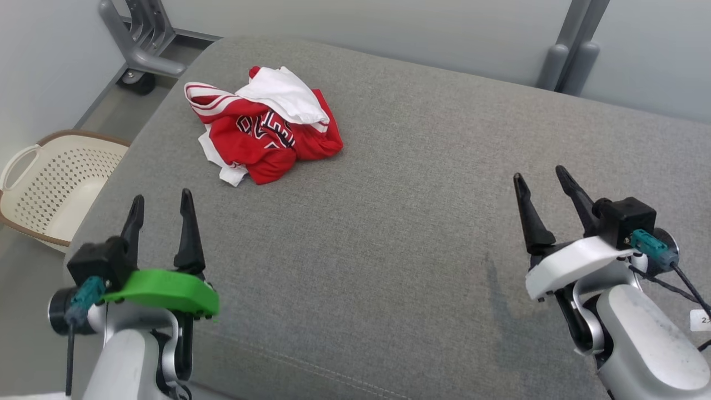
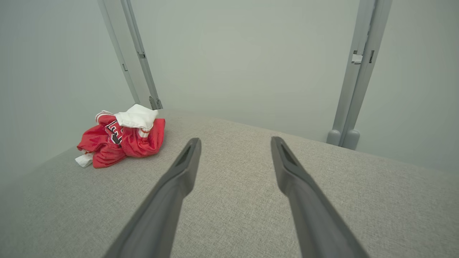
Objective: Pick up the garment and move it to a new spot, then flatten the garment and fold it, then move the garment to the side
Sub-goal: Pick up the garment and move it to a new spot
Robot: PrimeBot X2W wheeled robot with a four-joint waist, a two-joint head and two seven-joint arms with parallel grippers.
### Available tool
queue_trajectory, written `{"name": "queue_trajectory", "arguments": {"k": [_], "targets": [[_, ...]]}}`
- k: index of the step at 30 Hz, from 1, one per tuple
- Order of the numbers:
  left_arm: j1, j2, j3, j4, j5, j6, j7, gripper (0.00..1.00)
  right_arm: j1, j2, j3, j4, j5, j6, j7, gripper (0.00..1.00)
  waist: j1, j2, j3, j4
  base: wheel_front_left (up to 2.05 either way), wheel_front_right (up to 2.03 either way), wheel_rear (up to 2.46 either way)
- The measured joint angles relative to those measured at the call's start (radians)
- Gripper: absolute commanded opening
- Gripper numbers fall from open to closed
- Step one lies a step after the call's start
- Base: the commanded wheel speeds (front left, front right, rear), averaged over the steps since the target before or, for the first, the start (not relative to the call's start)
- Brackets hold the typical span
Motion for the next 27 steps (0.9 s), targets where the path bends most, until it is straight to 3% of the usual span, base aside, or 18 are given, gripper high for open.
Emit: {"name": "queue_trajectory", "arguments": {"k": [9, 16, 27], "targets": [[-0.260, 0.016, 0.025, 0.107, -0.011, 0.000, 0.129, 1.00, -0.090, -0.034, 0.002, -0.067, -0.042, -0.006, 0.052, 1.00, 0.0000, 0.0000, 0.075, -0.043, 0.00, 0.00, 0.00], [-0.433, 0.019, 0.068, 0.271, -0.018, 0.002, 0.253, 1.00, -0.154, -0.059, 0.021, -0.125, -0.073, -0.006, 0.107, 1.00, 0.0000, 0.0000, 0.147, -0.104, 0.00, 0.00, 0.00], [-0.607, 0.014, 0.134, 0.416, -0.024, 0.009, 0.326, 1.00, -0.225, -0.117, 0.020, -0.219, -0.114, 0.003, 0.181, 1.00, 0.0000, 0.0000, 0.258, -0.199, 0.00, 0.00, 0.00]]}}
